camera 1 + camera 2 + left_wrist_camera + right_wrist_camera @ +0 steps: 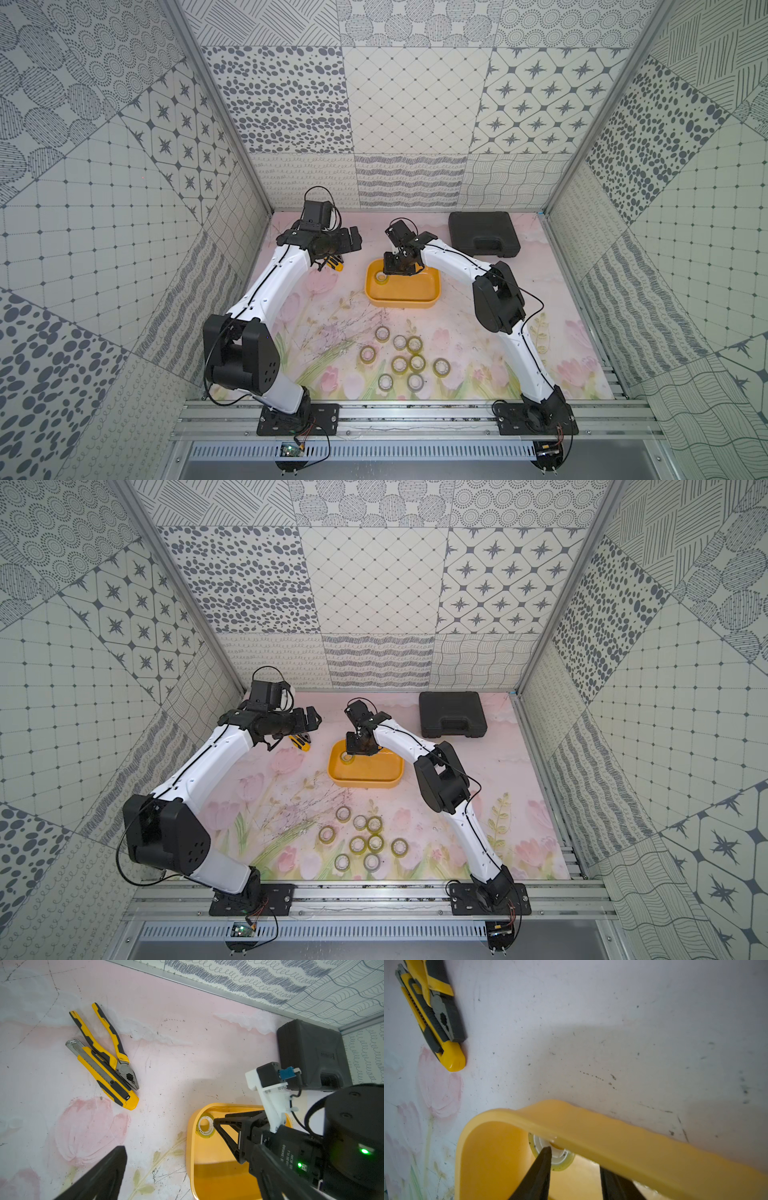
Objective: Put the transparent tape into the storage box
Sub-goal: Place the tape in the storage box, then pick up the tape at the center of the board.
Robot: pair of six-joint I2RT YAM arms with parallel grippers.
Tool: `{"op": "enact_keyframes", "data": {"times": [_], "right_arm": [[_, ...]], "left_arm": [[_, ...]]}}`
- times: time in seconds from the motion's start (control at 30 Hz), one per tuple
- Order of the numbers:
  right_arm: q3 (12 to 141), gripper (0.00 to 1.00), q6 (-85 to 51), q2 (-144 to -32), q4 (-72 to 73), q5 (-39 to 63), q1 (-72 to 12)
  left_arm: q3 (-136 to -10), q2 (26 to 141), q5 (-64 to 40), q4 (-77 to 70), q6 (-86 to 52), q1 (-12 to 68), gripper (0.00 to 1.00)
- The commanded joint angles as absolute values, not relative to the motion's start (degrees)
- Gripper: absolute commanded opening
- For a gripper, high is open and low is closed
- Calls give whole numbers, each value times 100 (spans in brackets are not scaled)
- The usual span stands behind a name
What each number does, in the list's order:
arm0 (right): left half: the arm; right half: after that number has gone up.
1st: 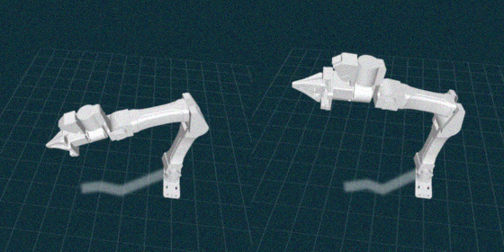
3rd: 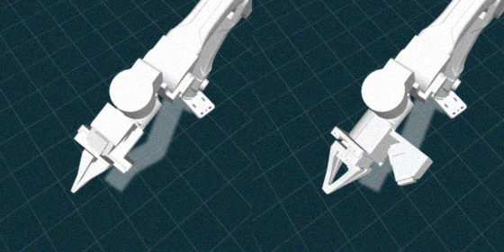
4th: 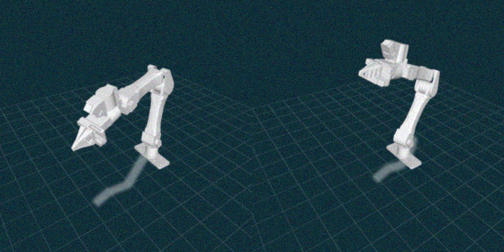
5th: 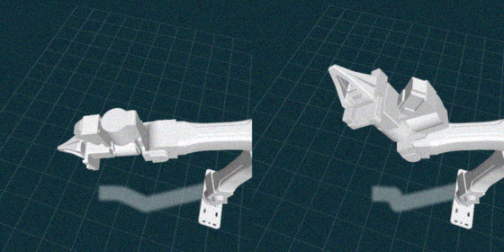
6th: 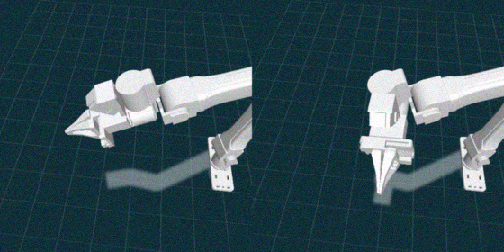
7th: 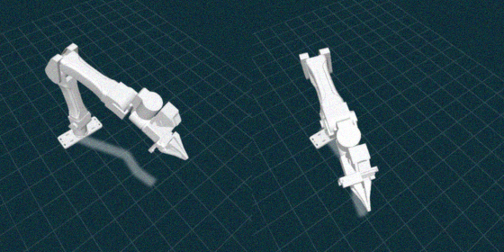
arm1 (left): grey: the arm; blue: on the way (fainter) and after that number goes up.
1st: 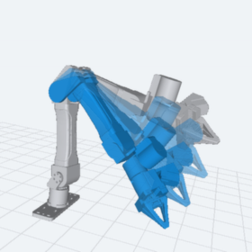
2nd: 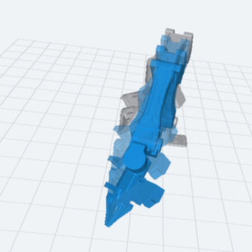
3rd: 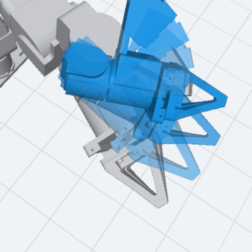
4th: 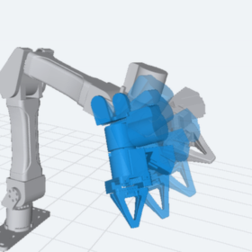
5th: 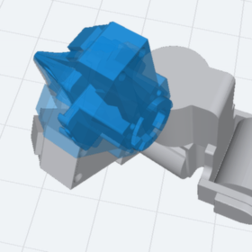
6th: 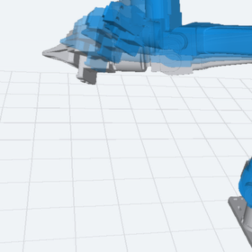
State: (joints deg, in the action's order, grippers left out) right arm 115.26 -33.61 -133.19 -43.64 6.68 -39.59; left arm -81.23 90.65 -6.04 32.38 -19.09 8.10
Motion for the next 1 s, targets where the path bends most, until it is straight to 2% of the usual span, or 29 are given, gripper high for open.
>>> {"op": "enact_keyframes", "data": {"times": [0.0, 0.27, 0.43, 0.77, 0.97], "right_arm": [[11254, 44, -3148, -12399, -4276, 643, -3929], [9368, 44, -2833, -10384, -3882, 378, -3929], [7945, 44, -2717, -9090, -3492, 417, -3925], [5821, 44, -2759, -7148, -3614, 629, -3939], [5162, 44, -2840, -6462, -4098, 711, -3944]], "left_arm": [[-8142, 9145, -901, 3229, -1887, 789, 99], [-7946, 9154, -1209, 2984, -2162, 858, 99], [-7988, 9311, -881, 3138, -1925, 1272, 99], [-7902, 9352, -694, 3068, -1872, 1527, 99], [-7884, 9361, -565, 3058, -1940, 1529, 99]]}}
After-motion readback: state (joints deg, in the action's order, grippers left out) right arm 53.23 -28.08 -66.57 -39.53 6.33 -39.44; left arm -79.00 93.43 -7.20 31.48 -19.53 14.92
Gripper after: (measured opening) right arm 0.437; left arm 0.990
